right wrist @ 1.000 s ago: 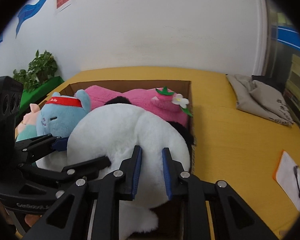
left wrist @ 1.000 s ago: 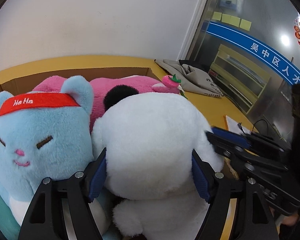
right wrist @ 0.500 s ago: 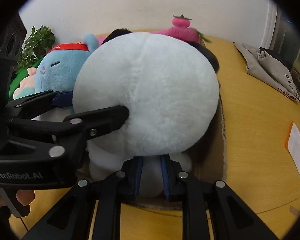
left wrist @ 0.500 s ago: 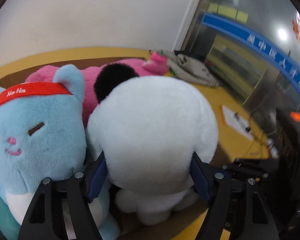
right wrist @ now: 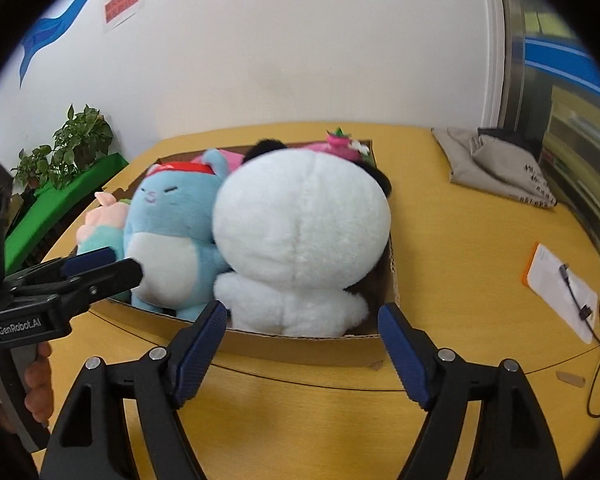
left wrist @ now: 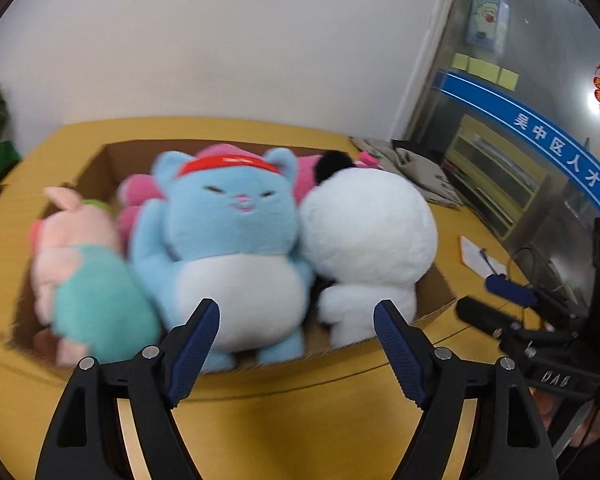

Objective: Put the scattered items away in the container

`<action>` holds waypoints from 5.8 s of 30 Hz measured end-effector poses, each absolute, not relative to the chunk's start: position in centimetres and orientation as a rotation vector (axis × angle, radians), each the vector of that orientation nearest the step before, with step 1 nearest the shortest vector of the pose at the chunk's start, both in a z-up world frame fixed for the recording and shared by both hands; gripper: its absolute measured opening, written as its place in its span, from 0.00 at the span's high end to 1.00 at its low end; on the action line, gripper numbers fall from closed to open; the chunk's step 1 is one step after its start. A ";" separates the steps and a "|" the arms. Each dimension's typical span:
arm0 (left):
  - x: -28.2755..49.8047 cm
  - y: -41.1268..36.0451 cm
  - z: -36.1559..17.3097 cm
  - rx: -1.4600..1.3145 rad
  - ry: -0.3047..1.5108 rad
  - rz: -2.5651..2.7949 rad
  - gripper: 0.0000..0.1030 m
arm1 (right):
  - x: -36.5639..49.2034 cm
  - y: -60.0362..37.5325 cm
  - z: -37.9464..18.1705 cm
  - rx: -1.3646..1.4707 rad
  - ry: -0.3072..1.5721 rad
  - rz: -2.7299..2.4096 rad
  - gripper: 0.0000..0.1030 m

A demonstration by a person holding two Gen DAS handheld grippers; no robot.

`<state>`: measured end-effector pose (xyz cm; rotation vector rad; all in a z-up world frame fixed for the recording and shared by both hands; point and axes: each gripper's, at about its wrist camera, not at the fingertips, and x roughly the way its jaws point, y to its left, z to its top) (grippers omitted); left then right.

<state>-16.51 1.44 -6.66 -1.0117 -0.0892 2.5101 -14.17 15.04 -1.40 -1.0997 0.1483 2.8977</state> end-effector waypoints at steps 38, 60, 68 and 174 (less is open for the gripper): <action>-8.1 -0.7 -4.7 -0.970 -0.023 2.531 0.17 | -8.4 10.4 0.2 -1.025 0.022 2.919 0.24; 0.4 1.8 -17.3 -1.420 0.016 2.063 0.48 | 0.0 9.3 -13.3 -1.533 0.104 2.685 0.33; 0.9 2.4 -17.6 -1.439 0.030 2.019 0.93 | 0.8 6.7 -13.6 -1.525 0.022 2.792 0.84; -4.6 -2.1 -1.2 -0.754 0.009 2.804 0.01 | -5.5 6.7 2.8 -0.881 -0.096 2.932 0.19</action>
